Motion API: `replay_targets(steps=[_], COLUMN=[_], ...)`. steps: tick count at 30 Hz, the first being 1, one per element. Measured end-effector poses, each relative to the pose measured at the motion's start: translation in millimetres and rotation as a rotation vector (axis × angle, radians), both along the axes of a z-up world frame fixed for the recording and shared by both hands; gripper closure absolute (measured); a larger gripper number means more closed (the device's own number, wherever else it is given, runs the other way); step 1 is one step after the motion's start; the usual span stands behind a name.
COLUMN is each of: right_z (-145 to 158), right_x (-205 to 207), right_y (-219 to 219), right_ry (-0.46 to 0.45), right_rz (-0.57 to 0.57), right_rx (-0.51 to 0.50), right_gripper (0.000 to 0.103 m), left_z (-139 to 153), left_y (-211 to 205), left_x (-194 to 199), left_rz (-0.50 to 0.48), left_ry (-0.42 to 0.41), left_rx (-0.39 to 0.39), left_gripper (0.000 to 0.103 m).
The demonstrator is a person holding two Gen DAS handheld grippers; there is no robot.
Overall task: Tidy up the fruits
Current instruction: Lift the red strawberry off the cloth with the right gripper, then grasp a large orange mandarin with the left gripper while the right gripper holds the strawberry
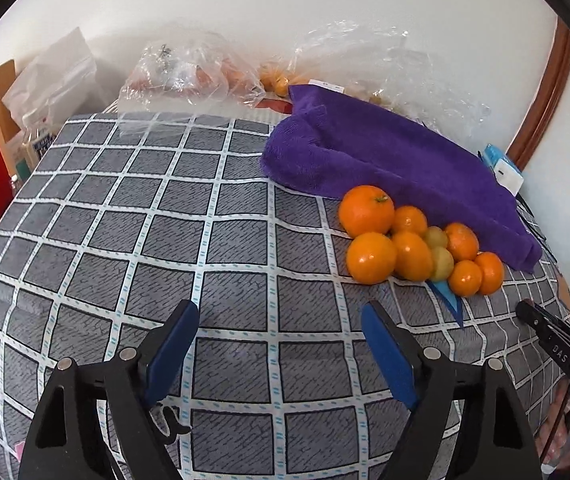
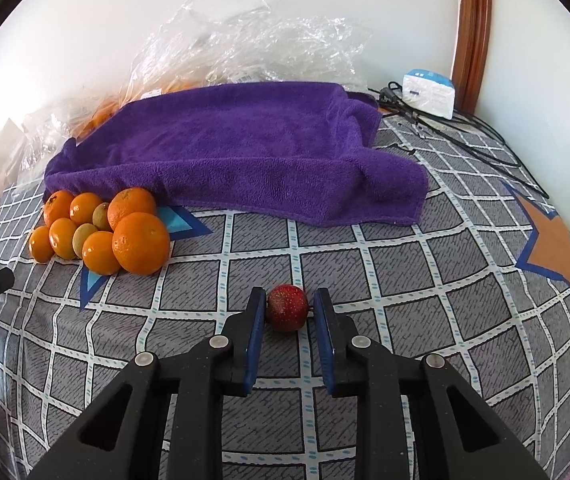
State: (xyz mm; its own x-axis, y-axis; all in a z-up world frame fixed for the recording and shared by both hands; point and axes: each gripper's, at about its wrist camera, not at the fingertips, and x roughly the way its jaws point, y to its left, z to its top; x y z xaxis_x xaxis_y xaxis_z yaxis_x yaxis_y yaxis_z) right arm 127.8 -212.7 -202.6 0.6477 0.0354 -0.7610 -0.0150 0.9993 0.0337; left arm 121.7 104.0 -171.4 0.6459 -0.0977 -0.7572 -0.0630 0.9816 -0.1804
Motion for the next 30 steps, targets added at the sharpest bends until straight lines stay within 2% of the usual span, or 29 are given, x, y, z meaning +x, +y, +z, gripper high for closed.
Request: replay_targets(steps=[3,9,19,24,30], right_z=[-0.8,2.6,23.8,32.0,33.6], right_x=[2.0,0.7,3.0,4.9,4.8], right_y=[-0.1,0.5,-4.6,-7.2,-11.0], right_ry=[0.005,-0.015,-0.043,-0.059,-0.065], right_rz=[-0.001,0.000,-0.008,-0.010,-0.013], right_rx=[0.001,-0.008,-0.002,0.001,0.012], right_gripper=[0.078,0.080,0.080,0.080,0.080], left_z=[5.1,12.0,2.5,-1.6,-1.3], left_y=[-6.6,-24.5,-30.7,-19.9,-24.9], left_x=[3.9,11.6,27.3,28.5,30.8], left_rz=[-0.020,-0.069,-0.090,-0.094,-0.130], left_ry=[0.031,0.021,0.061,0.054,0.035], left_rx=[0.022,0.076,0.047,-0.042,-0.037], left_gripper=[0.021,0.021,0.021,0.023,0.027])
